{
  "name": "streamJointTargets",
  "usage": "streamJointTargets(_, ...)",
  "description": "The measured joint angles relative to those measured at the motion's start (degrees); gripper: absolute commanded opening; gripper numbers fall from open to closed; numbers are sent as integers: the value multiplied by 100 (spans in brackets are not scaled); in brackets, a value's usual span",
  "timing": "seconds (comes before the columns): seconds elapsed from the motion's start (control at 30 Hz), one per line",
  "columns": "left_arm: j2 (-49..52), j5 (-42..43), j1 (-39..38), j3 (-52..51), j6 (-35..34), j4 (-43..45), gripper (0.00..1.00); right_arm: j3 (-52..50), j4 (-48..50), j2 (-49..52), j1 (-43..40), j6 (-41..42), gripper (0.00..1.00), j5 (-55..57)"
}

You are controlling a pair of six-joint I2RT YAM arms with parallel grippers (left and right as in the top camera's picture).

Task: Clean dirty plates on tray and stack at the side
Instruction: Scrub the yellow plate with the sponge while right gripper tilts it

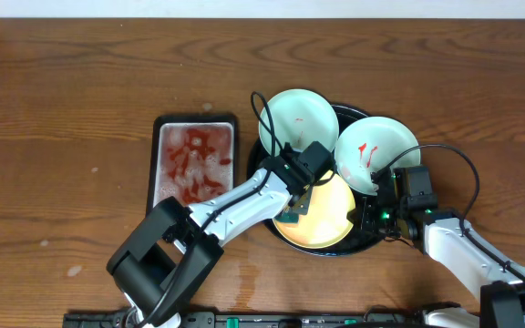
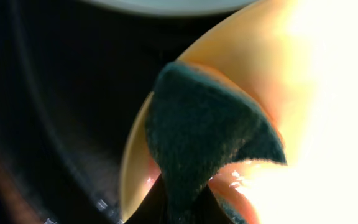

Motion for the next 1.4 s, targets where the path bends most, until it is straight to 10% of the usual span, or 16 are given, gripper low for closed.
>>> streamJointTargets(0.27,297,2105,-22,-28,-407,1665,7,11,7,0,0,-2,1,61)
streamJointTargets(0.53,439,2885,-179,-22,-601,1458,8,17,-24,0,0,-2,1,92)
streamJointTargets(0.97,341,181,-52,483,-227,-879,8,33,-79,0,0,-2,1,83)
streamJointTargets(1.4,400,-621,-59,461,197,-378,8,33,-98,26,4,2,1,-149)
